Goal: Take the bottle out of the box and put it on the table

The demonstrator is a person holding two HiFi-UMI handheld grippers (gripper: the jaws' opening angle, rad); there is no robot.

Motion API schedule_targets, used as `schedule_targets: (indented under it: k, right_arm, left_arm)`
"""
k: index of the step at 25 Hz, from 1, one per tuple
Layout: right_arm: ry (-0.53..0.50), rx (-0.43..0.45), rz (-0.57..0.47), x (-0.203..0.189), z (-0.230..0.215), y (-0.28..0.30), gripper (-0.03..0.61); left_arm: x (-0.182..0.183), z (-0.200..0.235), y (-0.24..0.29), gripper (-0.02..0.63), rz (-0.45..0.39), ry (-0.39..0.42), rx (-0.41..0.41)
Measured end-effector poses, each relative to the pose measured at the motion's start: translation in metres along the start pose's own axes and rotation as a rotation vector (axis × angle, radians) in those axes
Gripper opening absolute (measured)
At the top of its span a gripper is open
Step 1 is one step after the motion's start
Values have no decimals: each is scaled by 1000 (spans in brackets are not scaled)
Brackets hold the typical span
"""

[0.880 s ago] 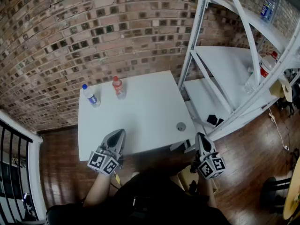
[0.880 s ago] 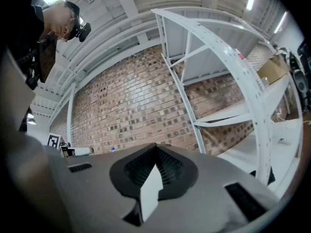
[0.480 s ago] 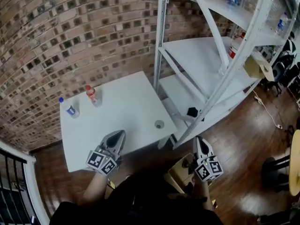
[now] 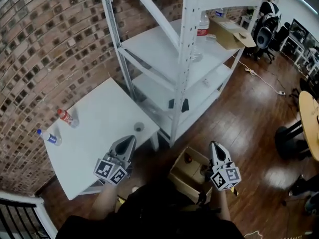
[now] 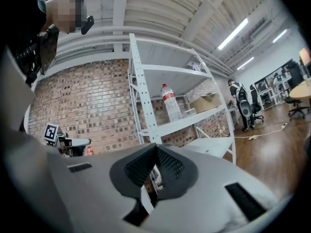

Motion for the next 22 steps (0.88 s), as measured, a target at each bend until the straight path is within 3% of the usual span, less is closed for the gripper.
schedule_targets:
  k: [7, 16, 22]
  right_arm:
    - [9, -140, -93, 9, -20, -63, 5]
    - [-32, -303, -165, -3, 28, -133, 5]
    - [-26, -466, -190, -30, 50, -206, 5]
  left_arm:
    - [-2, -44, 27, 5, -22, -27, -169]
    - [3, -65, 17, 5, -59, -68, -364]
    - [-16, -99, 9, 5, -41, -123, -523]
Point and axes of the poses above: the fingertips, and each gripper's own axes: y forward along the fingers, z to its left, x out of its top, the point moved 3 cm from there along -y, backward along the fingers, and after that the axes turned 14 degrees about y, right-handed, at the moved point
